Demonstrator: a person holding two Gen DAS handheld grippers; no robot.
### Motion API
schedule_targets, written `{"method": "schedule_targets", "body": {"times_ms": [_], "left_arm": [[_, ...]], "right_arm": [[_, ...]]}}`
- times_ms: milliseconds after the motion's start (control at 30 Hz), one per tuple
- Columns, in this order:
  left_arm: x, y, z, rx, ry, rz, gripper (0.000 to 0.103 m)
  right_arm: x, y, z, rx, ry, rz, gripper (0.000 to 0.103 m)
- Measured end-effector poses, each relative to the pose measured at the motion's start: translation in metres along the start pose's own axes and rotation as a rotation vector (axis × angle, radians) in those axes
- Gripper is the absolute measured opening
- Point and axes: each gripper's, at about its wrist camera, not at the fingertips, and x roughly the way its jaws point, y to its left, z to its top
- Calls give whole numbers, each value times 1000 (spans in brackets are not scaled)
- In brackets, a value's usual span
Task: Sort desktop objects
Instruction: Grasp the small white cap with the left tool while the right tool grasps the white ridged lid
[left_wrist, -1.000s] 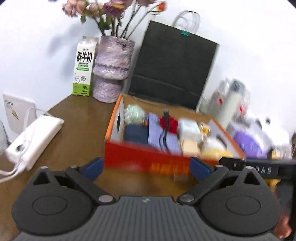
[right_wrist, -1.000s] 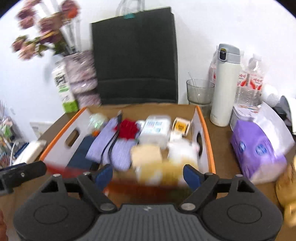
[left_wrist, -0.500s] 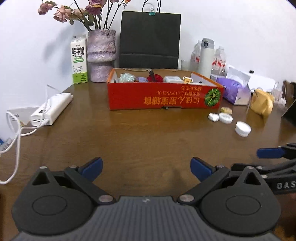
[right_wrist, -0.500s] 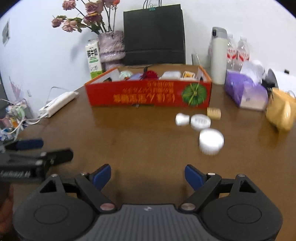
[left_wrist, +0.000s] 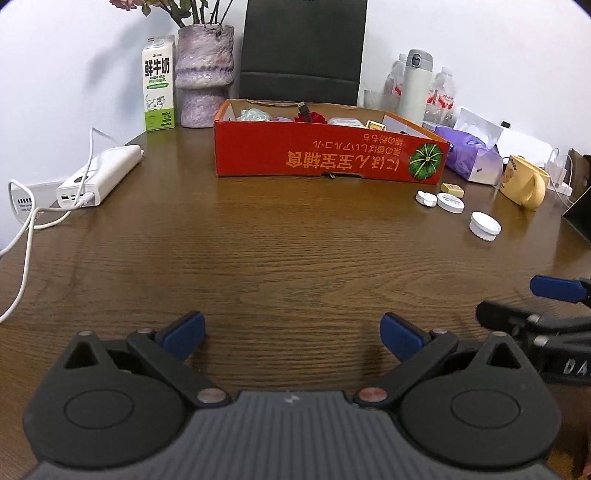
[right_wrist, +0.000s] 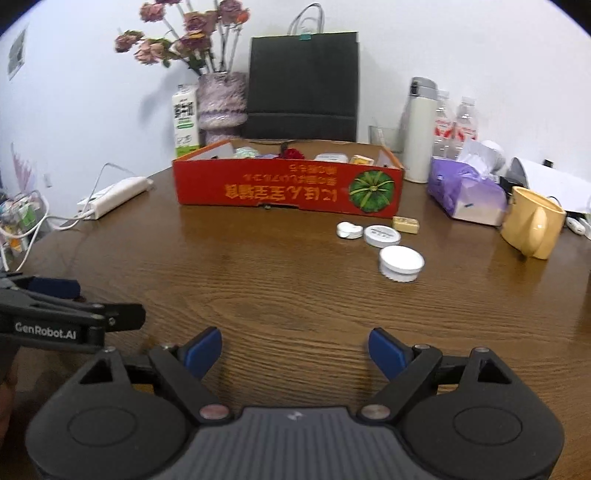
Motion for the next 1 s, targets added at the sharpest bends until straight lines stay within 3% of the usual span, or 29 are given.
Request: {"method": "schedule_targets", "body": {"times_ms": [133,300,333,400,467,600,767,833,1000], "left_arm": [[6,-4,11,24,-35,-60,103],[35,-33,47,139,-35,-112,103],[41,-38,53,150,-42,-135,103],[56,-51,66,175,-49,-174,103],[74,-65,77,190,-52,-176,103],[112,-96,95,237,-32,-193,99],[144,-121,110,329,-11,-230,76],[152,-124,114,335,-2,-244,65],[162,-124,118,304,-6,-271,51]], "right_arm": [[0,-21,11,62,-54,-27,85],[49,-56,46,37,-2,-127,84],[60,-62,51,41,19,-128,80],[80,-73,59,59,56,-122,56],[92,-81,64,66,74,-116,39],[95,-98,59,124,40,-131,39],[94,-109,58,172,29,-135,39],[93,-112,58,193,23,-130,39],[92,-116,57,218,18,-122,39]]}}
